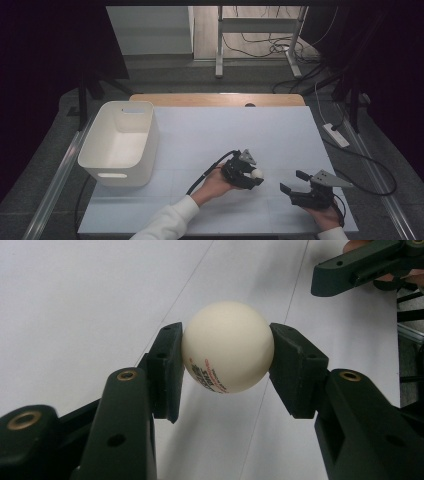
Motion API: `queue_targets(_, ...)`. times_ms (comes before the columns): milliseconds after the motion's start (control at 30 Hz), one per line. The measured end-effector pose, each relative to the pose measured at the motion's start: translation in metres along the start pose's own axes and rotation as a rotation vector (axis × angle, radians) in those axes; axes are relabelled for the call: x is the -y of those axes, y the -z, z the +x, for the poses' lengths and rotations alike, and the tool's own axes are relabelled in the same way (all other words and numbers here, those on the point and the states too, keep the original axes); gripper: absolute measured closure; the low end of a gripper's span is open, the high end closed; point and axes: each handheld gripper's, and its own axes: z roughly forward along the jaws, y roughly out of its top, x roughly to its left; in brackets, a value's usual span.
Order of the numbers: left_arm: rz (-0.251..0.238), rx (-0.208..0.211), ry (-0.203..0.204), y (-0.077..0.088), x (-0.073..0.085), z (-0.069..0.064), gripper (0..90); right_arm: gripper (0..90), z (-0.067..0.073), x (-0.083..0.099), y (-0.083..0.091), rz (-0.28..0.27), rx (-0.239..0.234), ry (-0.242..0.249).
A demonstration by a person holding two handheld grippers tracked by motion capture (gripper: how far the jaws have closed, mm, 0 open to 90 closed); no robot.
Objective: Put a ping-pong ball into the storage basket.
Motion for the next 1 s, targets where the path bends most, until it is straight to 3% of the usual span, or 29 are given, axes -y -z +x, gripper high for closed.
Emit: queue_targets(1000,-0.032,-0.042,0.035,0.030,0.014,0.015,50.7,16.5,0.000,0.000,-0.001,0.005,0.002,0.000)
